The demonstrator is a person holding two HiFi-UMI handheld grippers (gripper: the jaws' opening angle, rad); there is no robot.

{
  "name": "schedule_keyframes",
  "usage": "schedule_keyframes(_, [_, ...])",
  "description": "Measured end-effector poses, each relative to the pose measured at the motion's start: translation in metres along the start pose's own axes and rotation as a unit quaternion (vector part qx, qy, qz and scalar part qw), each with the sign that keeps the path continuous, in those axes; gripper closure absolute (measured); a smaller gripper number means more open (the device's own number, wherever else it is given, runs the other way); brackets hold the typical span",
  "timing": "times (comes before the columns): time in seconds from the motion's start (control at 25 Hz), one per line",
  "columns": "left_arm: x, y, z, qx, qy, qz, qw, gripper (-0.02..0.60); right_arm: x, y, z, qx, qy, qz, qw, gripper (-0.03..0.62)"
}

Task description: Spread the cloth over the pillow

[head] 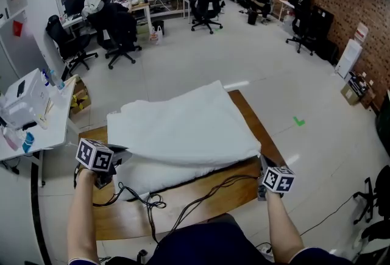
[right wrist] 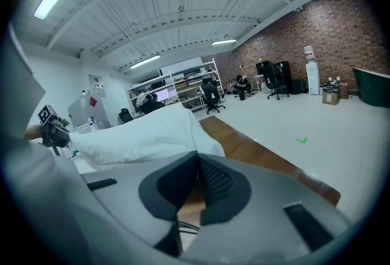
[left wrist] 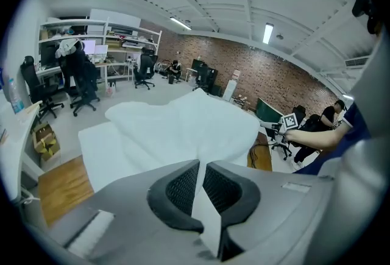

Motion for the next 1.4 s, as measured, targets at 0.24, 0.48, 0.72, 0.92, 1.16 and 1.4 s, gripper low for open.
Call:
schedule_keyframes(0.24, [0.002, 0.001, 0.010, 0.018, 0.010, -0.013, 0.9997, 0.563, -0.002, 0.004, 0.005, -0.015, 0.019, 0.006, 1.000, 0.591])
schedule_keyframes(0.48, [0.024, 0.018, 0.006, 0.064, -0.013, 0.020, 0.9976, 0.524, -0.007, 0.027, -0.004, -0.003, -0.001, 0.007, 1.000, 0.556])
schedule_keyframes(0.72, [0.026, 0.029, 0.009, 0.085, -0.004, 0.030, 0.9959, 0.438, -0.023, 0.041, -0.037, 0.037, 0.004, -0.010, 0.999, 0.556])
schedule_keyframes(0.92, [0.016, 0.050, 0.011, 0.136, 0.029, 0.001, 0.9903, 0.408, -0.071, 0.032, -0.063, 0.046, 0.049, -0.068, 0.995, 0.556])
schedule_keyframes(1.16, [0.007, 0.063, 0.015, 0.162, 0.048, -0.095, 0.9810, 0.580, -0.129, 0.005, -0.077, 0.040, 0.087, -0.132, 0.987, 0.553])
schedule_keyframes(1.4, [0.007, 0.071, 0.024, 0.190, 0.073, -0.130, 0.9704, 0.580, -0.203, -0.020, -0.070, 0.018, 0.138, -0.213, 0.967, 0.545])
Point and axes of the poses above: the fingertips, and each gripper's own axes: y backward along the fingers, x to its right, z out of its underside, the point moved 5 cm from there along y, backward along the fingers, and after that the axes turned 5 degrees about -y, right-handed, at the moved point
